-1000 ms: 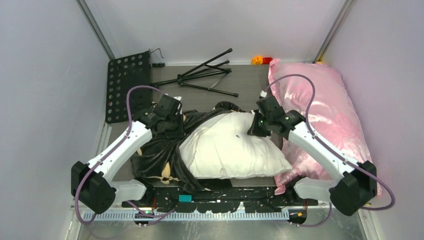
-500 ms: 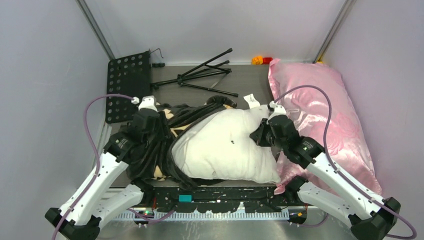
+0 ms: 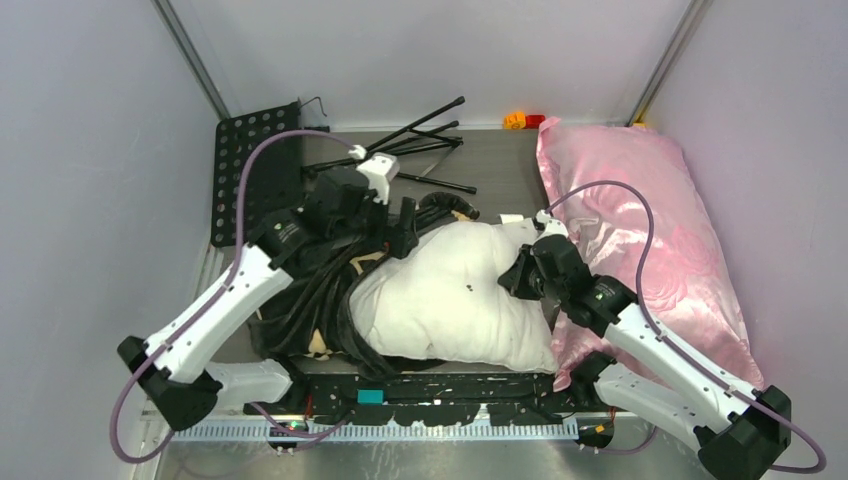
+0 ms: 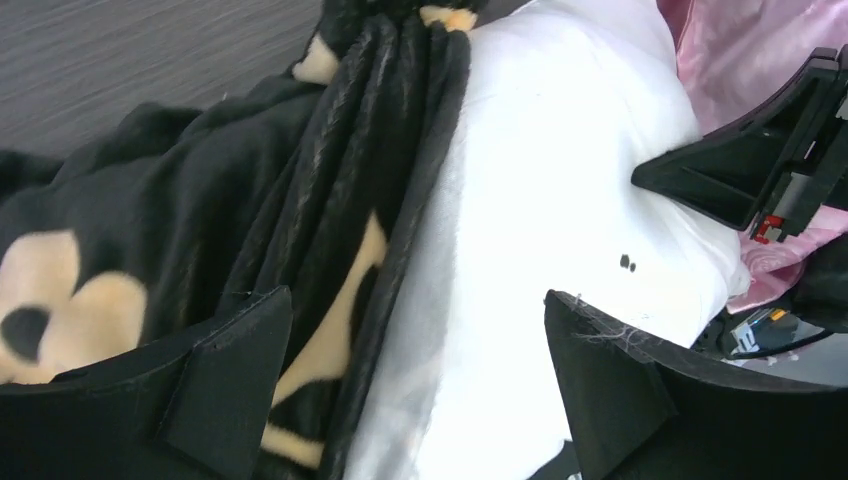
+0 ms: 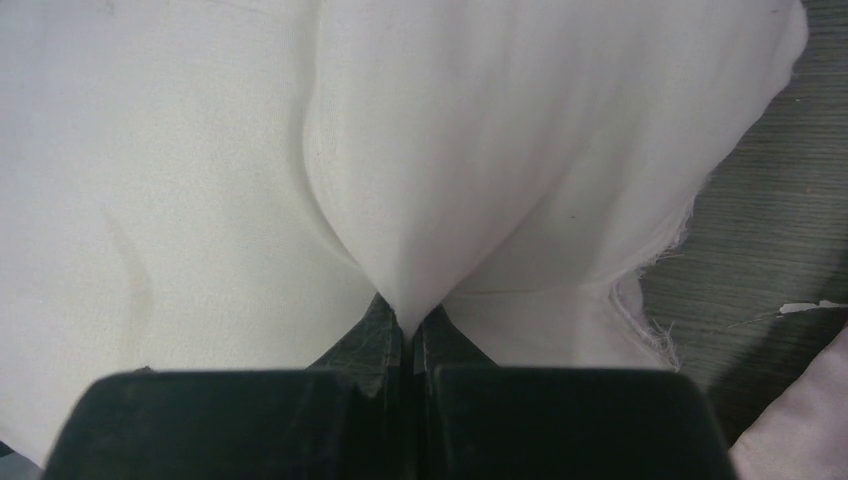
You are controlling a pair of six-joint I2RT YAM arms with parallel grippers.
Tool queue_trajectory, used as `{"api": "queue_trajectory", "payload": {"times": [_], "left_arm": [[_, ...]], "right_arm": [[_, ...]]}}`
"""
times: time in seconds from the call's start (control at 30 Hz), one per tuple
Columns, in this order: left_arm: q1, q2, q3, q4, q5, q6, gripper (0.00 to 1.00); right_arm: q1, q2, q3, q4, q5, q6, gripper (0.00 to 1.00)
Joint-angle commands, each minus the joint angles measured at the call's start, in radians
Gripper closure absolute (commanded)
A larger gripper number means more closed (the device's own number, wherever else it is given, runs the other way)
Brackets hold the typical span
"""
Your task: Remove the pillowcase from the pillow
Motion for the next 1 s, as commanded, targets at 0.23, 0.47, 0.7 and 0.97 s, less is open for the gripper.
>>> {"api": "queue_trajectory", "payload": {"times": [0.23, 0.47, 0.7, 0.97], "left_arm": [[-0.040, 0.369, 0.176, -0.085, 0.002, 0.038, 0.03], [0.113, 0.324, 0.086, -0.086, -0.219, -0.031, 0.66], [0.457, 0.129, -0.087, -0.019, -0.217, -0.026, 0.93], [0.581, 0.012, -0.138, 0.030, -0.236, -0.043, 0.97]], "right_arm": [[0.002, -0.003, 0.037, -0.029, -0.015, 0.018, 1.00], [0.002, -0.091, 0.111, -0.164, 0.168, 0.013, 1.00], [0.001, -0.360, 0.194, -0.291, 0.530, 0.035, 1.00], [0.001, -0.474, 0.260, -0.347, 0.703, 0.023, 1.00]]}}
